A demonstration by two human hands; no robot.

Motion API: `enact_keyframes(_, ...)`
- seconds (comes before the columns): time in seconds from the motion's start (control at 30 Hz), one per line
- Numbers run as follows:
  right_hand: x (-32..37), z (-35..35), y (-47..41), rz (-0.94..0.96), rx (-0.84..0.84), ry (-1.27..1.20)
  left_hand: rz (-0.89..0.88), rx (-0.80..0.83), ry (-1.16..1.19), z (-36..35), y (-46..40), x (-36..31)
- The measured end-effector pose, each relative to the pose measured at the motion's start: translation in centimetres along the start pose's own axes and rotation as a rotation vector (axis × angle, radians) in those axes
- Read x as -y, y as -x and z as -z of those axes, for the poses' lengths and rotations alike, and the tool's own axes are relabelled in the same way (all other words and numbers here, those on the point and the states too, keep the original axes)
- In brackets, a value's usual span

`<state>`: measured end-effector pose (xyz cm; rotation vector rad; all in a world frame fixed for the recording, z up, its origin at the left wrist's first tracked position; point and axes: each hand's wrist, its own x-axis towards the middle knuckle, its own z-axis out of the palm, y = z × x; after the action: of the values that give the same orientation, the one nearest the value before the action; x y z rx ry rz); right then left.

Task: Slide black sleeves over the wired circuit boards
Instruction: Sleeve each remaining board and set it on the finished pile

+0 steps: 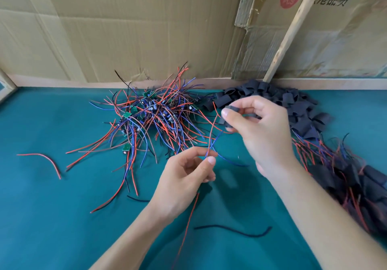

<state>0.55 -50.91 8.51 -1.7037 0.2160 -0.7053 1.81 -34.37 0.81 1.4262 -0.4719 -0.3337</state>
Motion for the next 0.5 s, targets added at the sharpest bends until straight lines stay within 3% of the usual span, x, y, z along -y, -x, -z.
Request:
enact_keyframes(0.1, -0.3, -0.5, 1.1, -0.031, -0.033, -0.019, -0.019, -0.037, -0.011, 0.0, -0.1, -0.4)
enact_keyframes(0.33, -0.9, 0.6, 0.8, -0.259, -0.241, -0.318, -0.020, -0.061, 0.021, 0.5, -0.4, -0.3)
enact_keyframes(0.5, -0.7, -0.2, 1.2, -0.416, -0.216, -0.492, -0.033, -0.062, 0.024, 0.5, -0.4, -0.1)
